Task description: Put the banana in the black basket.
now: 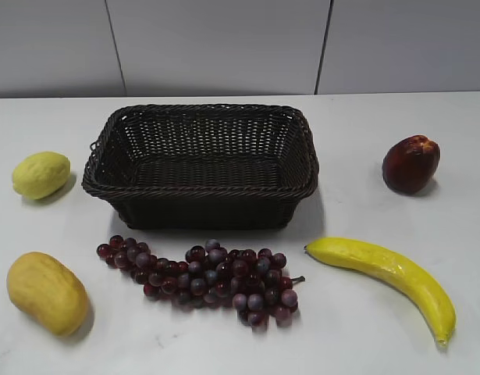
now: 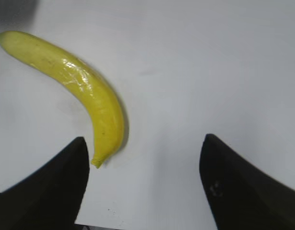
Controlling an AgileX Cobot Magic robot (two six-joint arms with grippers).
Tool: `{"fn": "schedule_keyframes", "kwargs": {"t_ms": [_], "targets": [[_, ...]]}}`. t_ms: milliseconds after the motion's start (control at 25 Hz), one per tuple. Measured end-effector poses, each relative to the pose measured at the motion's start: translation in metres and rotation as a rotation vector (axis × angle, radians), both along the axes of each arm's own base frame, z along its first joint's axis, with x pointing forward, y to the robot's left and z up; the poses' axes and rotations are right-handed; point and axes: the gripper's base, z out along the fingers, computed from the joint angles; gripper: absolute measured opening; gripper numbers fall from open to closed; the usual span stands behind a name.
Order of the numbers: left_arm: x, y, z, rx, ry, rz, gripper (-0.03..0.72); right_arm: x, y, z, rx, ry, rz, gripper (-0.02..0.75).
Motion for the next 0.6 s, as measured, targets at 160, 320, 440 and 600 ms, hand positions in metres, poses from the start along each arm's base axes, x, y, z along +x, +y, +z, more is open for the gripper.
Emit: {"fn": "schedule_keyframes", "kwargs": {"t_ms": [160,320,440,600], "targets": [[0.0,0.0,0.0,0.0,0.0,0.0,0.202,0.015,0.008,-0.006,0.044,0.052,0.03,0.572],[0.0,0.0,0.0,0.0,0.0,0.0,0.202,0.024,0.027,-0.013,0.037,0.098,0.113,0.572],[0.0,0.0,0.0,0.0,0.0,0.0,0.202,0.027,0.045,-0.026,0.022,0.154,0.19,0.572],[0.0,0.0,0.0,0.0,0.0,0.0,0.202,0.033,0.064,-0.048,-0.021,0.218,0.271,0.572]]}}
